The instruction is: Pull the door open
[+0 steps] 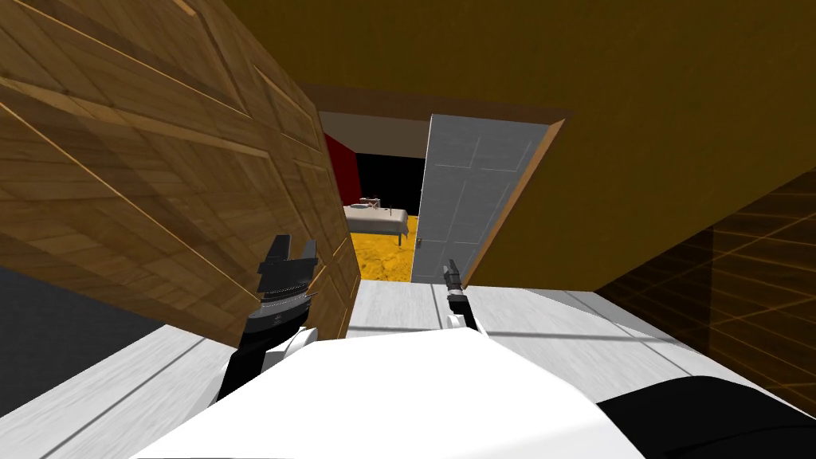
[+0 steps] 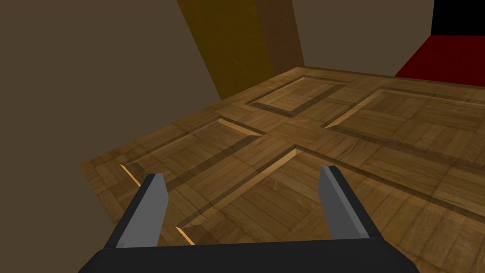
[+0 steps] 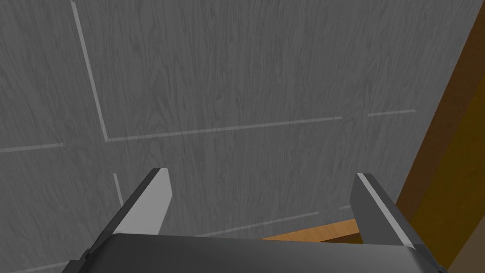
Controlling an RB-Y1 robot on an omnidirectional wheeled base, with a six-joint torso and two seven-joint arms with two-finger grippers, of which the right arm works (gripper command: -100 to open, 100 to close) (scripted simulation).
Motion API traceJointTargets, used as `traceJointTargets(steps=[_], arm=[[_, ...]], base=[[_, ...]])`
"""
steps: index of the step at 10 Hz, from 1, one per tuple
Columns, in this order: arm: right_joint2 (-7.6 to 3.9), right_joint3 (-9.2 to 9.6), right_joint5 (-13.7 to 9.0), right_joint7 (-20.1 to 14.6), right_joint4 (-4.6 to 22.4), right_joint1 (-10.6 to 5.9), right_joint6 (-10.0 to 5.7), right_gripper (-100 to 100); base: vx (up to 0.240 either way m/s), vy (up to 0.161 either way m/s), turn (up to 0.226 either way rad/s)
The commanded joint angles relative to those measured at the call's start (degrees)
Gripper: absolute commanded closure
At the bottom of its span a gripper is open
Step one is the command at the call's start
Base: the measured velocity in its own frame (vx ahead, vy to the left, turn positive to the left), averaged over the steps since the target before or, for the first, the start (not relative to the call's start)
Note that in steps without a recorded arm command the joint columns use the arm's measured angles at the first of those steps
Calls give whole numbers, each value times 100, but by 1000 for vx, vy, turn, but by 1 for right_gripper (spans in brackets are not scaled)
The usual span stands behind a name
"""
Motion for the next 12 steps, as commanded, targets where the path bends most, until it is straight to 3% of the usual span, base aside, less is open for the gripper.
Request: traceJointTargets(steps=[1,10,12], arm=[[-14,3,-37,1,204,-62,-36,-100],[-85,17,-238,-12,1335,-373,-273,-100],[-101,22,-301,-16,1687,-470,-346,-100]], base=[[99,13,34],[103,12,33],[135,18,43]])
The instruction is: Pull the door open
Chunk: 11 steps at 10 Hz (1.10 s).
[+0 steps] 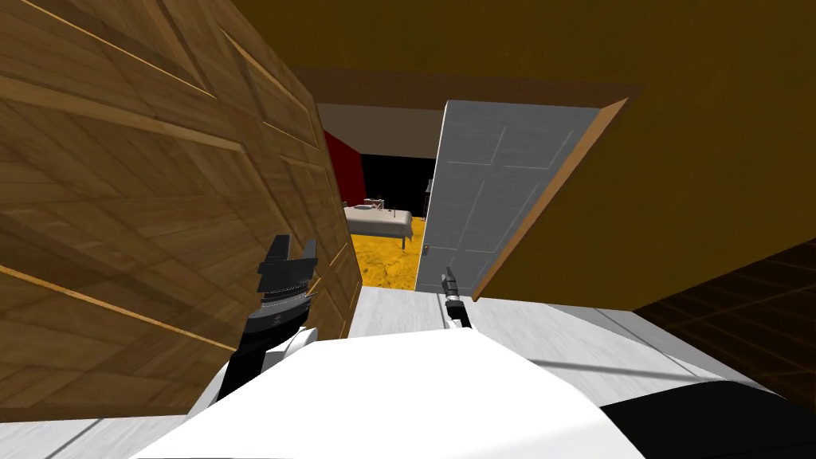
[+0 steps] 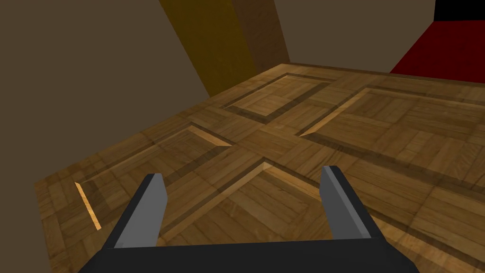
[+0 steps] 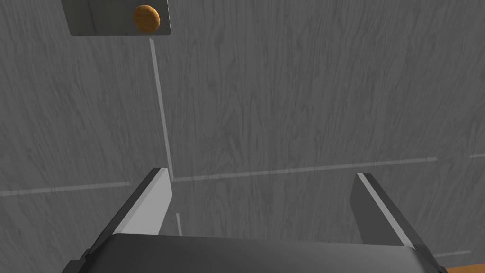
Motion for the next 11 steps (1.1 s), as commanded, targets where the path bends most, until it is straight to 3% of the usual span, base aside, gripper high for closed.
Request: traceJointTargets(steps=[1,4,11], arm=[[-31,-3,-43,-21,209,-59,-44,-100],[-44,1,-103,-25,542,-151,-113,-100],[-76,16,-299,-38,1645,-455,-344,-100]], base=[[124,10,31],[103,11,27],[157,4,40]])
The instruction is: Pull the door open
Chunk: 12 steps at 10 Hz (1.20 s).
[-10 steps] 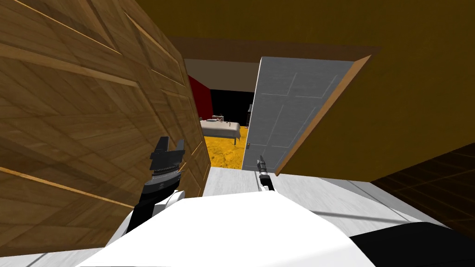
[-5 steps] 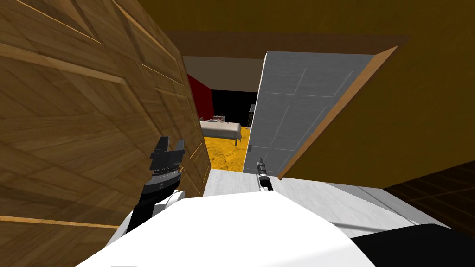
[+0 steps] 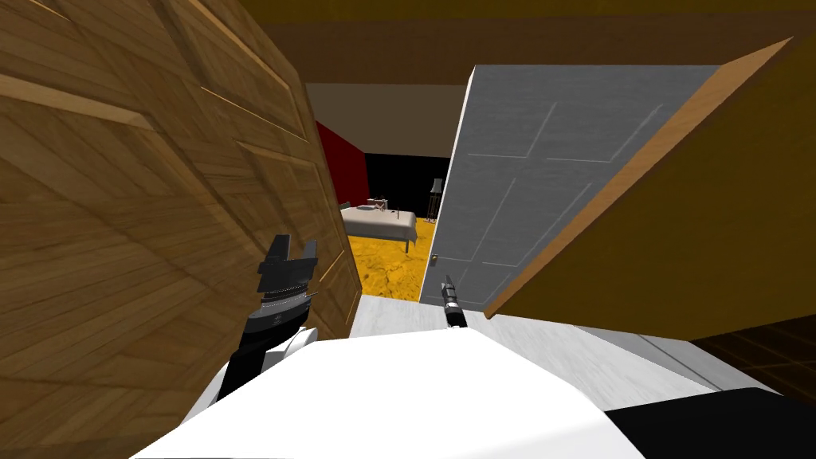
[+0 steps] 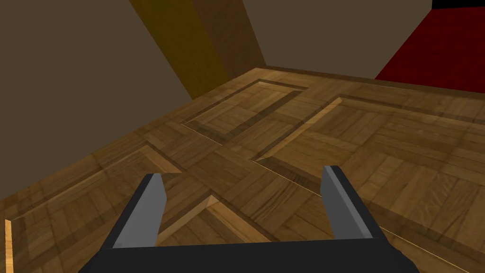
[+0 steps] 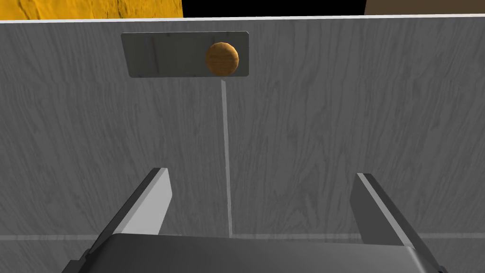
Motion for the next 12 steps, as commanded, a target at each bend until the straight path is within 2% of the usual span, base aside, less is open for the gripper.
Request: traceJointTargets(steps=[1,4,5,6,12], arm=[[-15,1,-46,-8,184,-44,-21,-100],[-20,6,-103,-12,507,-133,-89,-100],[-21,6,-114,-12,568,-150,-101,-100],[-28,2,-108,-12,513,-149,-69,-100],[-342,-214,-212,-305,869,-154,-272,-100]], base=[[165,16,34],[150,3,23],[99,-11,19],[40,-4,4],[174,-7,99]])
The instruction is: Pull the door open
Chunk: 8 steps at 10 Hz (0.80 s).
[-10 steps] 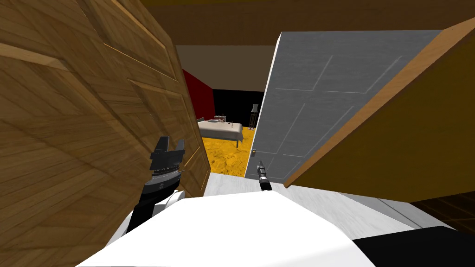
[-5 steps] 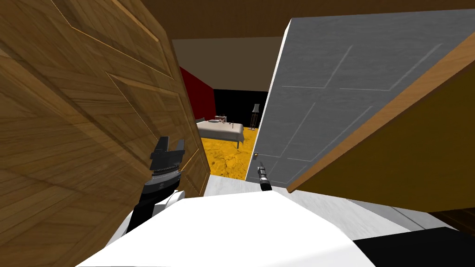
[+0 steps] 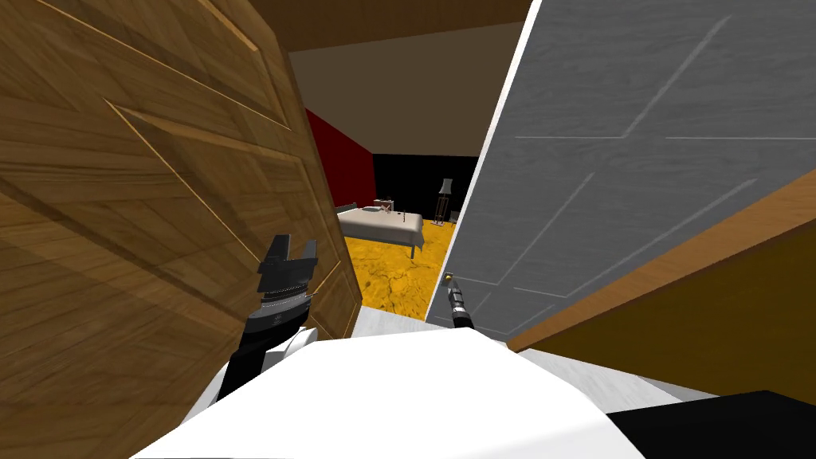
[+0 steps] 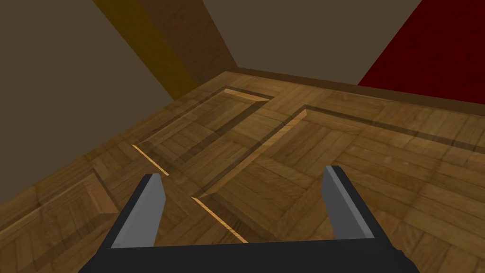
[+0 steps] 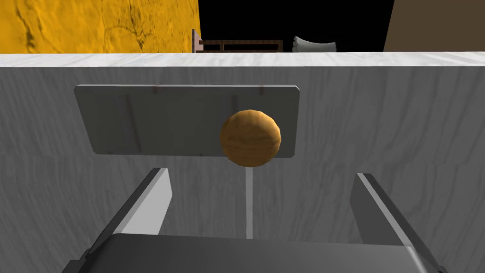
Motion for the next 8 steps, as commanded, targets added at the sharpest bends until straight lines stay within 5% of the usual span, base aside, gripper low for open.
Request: traceJointTargets(steps=[1,4,5,8], arm=[[-86,-58,-27,-88,87,18,-59,-100],[-139,-90,-44,-136,129,29,-83,-100],[-139,-90,-44,-136,129,29,-83,100],[-139,-90,-44,-136,129,29,-83,100]], base=[[225,8,63],[159,2,22],[-27,10,9],[-15,-1,11]])
